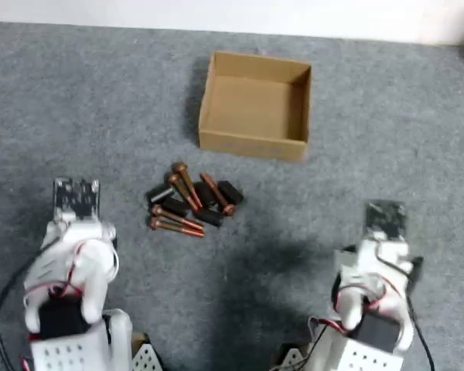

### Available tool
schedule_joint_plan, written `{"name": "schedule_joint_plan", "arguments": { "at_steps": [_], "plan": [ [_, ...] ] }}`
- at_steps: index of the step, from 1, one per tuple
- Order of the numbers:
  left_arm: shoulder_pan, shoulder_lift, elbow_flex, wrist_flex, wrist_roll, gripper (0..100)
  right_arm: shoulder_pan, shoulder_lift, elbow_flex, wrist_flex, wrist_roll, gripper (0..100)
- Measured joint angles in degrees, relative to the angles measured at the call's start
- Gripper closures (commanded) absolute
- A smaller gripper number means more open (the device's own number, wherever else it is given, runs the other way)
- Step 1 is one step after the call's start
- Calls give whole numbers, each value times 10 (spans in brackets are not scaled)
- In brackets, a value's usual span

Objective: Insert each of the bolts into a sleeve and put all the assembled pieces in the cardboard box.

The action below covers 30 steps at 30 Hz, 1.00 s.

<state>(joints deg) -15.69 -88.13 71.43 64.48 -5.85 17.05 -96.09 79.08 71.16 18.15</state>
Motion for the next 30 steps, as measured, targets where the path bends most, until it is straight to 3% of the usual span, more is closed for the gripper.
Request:
{"name": "schedule_joint_plan", "arguments": {
  "at_steps": [6,11,14,20,30],
  "plan": [
    [40,332,-167,-40,97,991,-164,262,-142,-15,-67,609],
    [71,597,-290,-79,172,990,-295,519,-244,-104,-112,609],
    [73,694,-331,-113,179,990,-364,637,-280,-165,-121,609],
    [73,788,-344,-149,186,990,-483,786,-369,-220,-180,609],
    [73,809,-345,-151,186,990,-510,984,-555,-224,-167,609]
  ]
}}
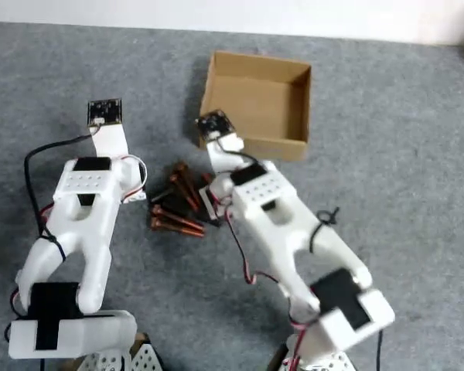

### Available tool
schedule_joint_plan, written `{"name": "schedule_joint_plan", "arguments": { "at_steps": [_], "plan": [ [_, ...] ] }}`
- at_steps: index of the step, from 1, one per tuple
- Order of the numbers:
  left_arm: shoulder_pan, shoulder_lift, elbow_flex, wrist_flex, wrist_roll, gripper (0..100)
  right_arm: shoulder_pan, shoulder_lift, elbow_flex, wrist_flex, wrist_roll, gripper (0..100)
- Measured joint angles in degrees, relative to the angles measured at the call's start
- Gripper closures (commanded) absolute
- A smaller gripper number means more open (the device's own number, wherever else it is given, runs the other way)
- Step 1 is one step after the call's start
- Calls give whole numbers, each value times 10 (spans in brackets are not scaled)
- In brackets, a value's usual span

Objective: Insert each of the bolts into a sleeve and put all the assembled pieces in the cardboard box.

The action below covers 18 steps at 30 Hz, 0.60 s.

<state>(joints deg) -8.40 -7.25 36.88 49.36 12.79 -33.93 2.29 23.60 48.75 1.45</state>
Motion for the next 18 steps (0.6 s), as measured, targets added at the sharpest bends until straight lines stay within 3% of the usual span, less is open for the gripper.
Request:
{"name": "schedule_joint_plan", "arguments": {
  "at_steps": [6,18],
  "plan": [
    [0,0,0,0,0,990,1,96,-73,0,1,609],
    [0,0,0,0,0,990,16,107,-81,0,1,609]
  ]
}}
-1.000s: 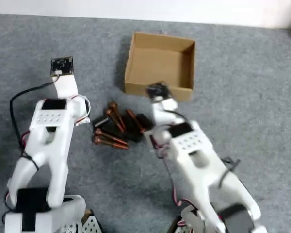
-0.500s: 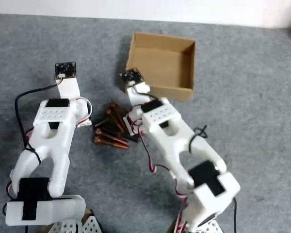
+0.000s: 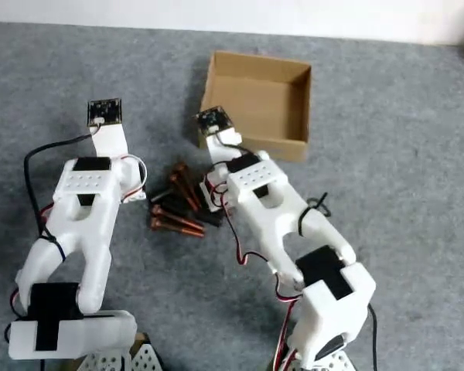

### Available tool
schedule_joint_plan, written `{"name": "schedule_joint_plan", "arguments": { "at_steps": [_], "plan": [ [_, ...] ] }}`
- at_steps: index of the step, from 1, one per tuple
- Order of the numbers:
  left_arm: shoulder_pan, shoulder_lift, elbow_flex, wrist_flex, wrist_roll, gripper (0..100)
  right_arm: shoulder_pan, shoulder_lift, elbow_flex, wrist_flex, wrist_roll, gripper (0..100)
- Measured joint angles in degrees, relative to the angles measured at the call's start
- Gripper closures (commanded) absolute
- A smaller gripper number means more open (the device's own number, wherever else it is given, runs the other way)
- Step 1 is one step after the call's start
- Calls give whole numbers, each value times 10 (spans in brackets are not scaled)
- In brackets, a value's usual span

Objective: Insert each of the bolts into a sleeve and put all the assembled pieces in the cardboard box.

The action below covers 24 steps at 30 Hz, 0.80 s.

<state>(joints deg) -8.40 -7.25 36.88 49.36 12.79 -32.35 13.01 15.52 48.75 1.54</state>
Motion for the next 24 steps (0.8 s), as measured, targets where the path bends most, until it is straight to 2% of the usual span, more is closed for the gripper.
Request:
{"name": "schedule_joint_plan", "arguments": {
  "at_steps": [5,11,24],
  "plan": [
    [0,0,0,0,0,990,2,0,0,0,-1,609],
    [0,0,0,0,0,990,18,0,-1,0,-35,609],
    [-15,0,0,0,0,990,19,24,-9,-20,-39,609]
  ]
}}
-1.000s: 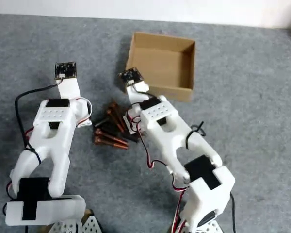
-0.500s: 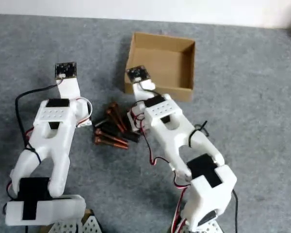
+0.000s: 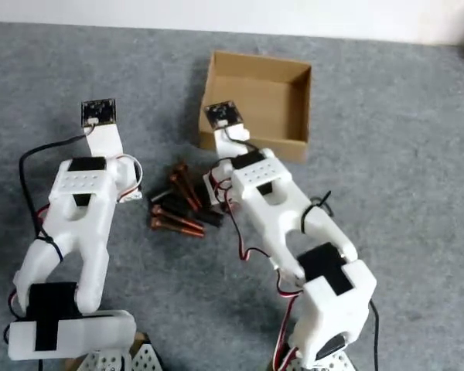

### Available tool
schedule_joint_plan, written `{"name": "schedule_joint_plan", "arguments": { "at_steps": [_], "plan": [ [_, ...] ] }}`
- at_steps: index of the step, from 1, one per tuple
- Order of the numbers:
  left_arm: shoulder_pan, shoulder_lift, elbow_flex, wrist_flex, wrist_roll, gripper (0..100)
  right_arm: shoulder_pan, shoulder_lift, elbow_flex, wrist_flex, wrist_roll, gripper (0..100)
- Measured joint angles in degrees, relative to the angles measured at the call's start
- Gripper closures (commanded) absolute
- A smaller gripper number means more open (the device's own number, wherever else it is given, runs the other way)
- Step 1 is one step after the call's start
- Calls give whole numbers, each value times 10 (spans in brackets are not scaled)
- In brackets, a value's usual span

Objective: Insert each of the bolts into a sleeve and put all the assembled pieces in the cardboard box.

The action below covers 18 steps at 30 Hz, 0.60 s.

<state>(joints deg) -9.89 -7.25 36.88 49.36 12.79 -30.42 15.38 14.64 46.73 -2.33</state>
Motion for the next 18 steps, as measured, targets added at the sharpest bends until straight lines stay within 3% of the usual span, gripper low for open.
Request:
{"name": "schedule_joint_plan", "arguments": {
  "at_steps": [6,18],
  "plan": [
    [0,0,0,0,0,990,-11,70,-23,-4,0,609],
    [0,0,0,-4,0,990,-10,73,-40,27,-2,642]
  ]
}}
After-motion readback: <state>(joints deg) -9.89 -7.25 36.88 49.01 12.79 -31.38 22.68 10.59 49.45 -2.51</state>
